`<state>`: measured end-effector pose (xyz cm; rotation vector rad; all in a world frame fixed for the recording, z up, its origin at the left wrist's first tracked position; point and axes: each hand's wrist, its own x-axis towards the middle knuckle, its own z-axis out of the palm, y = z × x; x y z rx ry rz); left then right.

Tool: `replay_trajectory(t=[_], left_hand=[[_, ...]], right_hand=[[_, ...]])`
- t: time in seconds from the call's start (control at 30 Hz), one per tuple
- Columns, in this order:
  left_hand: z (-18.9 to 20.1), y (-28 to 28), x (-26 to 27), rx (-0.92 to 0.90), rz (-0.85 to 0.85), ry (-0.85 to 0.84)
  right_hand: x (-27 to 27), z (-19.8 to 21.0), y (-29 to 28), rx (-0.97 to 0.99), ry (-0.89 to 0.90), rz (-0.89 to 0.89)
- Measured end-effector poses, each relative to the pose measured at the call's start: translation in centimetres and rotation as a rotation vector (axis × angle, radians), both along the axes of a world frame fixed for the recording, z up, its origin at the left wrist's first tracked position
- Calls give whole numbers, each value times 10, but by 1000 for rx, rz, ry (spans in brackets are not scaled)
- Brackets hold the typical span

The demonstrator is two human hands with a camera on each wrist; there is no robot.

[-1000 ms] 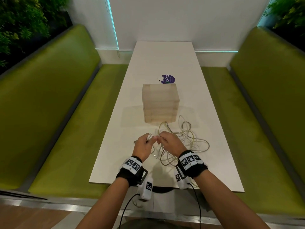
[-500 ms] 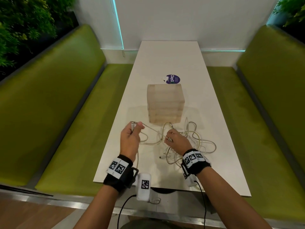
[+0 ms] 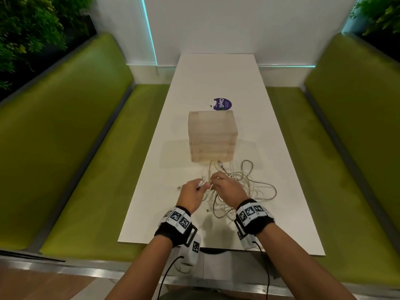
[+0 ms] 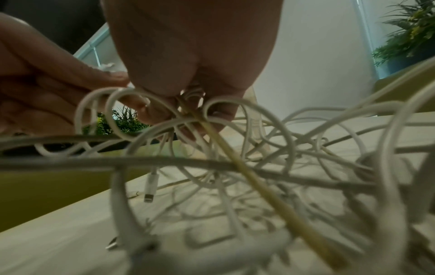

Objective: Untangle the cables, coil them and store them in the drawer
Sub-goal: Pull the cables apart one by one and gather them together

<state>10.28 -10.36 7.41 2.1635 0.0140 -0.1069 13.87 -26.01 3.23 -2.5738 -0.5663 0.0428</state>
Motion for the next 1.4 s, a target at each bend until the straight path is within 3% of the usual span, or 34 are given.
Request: replay_trajectory(t=[0.4, 0.57, 0.73, 0.87, 1.13, 1.4], left_hand=[[6, -12, 1, 496, -117, 56], [33, 11, 5, 377, -38, -55], [61, 48, 14, 166, 177, -221], [61, 61, 12, 108, 266, -210], [16, 3, 3, 141, -59, 146], [9, -1, 11, 233, -183, 132]], right_hand=[[-1, 0, 12, -119, -32, -34], [9, -2, 2, -97, 69, -115], [13, -6, -12, -122, 95, -151], [12, -3, -8, -81, 98, -147], [-2, 8, 5, -106, -60, 11], [-5, 8, 7, -40, -67, -7]])
